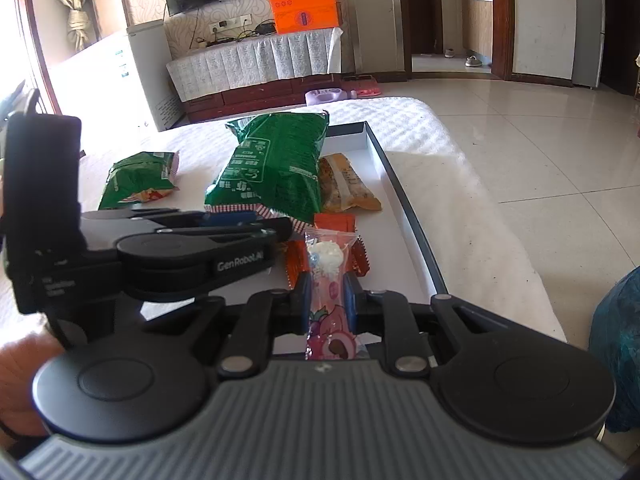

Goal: Organize snacks
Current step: 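Lower both held packets into the white box and open both grippers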

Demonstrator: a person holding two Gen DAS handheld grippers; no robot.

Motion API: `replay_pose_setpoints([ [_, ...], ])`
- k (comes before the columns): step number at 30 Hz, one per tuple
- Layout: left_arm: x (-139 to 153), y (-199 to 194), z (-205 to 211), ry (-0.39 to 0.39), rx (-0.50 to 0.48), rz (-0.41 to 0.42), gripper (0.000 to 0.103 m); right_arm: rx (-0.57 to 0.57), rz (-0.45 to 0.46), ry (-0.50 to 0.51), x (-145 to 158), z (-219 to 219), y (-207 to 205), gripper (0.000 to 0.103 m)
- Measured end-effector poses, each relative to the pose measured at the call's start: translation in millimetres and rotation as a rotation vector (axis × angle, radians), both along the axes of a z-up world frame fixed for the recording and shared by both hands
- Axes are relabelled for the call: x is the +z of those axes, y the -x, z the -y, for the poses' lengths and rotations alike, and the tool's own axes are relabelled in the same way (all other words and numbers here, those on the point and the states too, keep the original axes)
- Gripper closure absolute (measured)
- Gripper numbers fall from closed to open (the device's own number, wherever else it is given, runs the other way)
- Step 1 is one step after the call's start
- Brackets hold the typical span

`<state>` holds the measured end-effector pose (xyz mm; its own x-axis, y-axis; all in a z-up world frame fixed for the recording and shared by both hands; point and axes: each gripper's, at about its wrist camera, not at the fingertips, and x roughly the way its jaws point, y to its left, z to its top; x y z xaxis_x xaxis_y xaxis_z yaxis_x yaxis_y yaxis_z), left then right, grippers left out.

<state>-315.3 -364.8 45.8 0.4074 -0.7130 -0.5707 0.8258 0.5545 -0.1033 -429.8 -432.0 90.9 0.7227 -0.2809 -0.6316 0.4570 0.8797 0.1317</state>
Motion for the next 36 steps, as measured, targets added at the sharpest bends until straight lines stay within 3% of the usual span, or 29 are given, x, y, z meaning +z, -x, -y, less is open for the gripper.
replay_pose_setpoints([
  [7,8.0,-1.2,-12.6,0.027,-0.007,0.014,0.038,-0.021,0.007,-0.001,-1.7,2.7,1.3,0.083],
  [14,27.1,-12.4,-42.7,0.081,0.045,0.026,0.033,-0.046,0.028,-0.020,-3.2,10.1,-0.2,0.083],
  [23,38.3,-30.1,-71.2,0.064,0.124,0.064,0.032,-0.038,-0.002,0.025,-7.9,9.5,-31.4,0.083],
  [36,49.2,-51.3,-105.8,0.057,0.199,0.096,0.022,-0.044,-0.046,0.056,-14.9,6.7,-52.7,0.082],
])
